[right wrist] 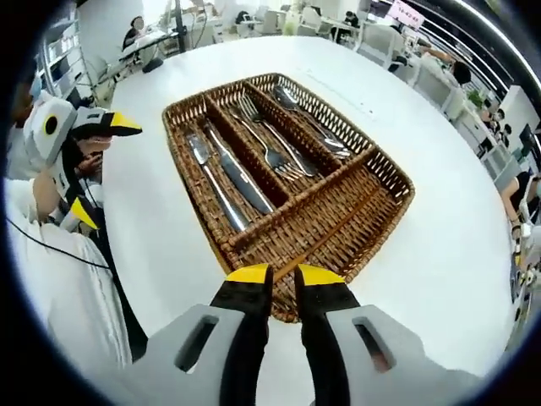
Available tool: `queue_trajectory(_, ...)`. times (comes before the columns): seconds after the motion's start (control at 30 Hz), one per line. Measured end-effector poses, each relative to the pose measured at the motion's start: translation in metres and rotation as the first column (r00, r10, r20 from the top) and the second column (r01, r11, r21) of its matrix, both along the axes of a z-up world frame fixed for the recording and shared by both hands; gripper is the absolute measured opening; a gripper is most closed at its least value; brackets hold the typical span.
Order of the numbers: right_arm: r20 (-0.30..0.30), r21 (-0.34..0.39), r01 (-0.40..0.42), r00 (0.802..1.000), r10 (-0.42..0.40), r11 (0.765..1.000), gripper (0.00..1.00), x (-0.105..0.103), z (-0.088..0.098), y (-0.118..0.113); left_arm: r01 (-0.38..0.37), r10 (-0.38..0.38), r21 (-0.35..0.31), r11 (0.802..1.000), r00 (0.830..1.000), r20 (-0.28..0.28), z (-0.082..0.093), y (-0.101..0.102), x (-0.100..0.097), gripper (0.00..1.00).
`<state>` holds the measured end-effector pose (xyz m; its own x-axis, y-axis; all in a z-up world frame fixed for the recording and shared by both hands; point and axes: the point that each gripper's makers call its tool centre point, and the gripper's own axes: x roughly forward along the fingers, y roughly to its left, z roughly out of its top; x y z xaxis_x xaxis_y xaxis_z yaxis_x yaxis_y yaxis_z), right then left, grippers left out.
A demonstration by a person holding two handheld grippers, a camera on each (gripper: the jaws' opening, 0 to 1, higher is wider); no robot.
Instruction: Arrange the knives, forks, and spoons in their matching storage slots by inserting each utensil handle-first until every utensil is classified and aligned in the correct compartment
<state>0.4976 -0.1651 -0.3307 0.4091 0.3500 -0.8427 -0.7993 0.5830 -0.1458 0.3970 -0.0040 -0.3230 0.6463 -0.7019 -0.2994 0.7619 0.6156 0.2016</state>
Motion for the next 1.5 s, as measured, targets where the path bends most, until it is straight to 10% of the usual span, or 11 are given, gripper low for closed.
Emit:
queue_trajectory(0.8,0.264,0.044,-0.219,0.944,0.2,0.975,0.22,-0.005,0.01,0.034,-0.074,0.077,-0.056,0.996,0.996,0.049,0.027,0.012,0.012,0.8)
queue_trajectory(1.5,0.426,0.189,-0.26,0.891,0.16,0.947,0.3,-0.008,0.028,0.05,-0.08,0.087,-0.133,0.988,0.995,0.043,0.036,0.014,0.013,0.83)
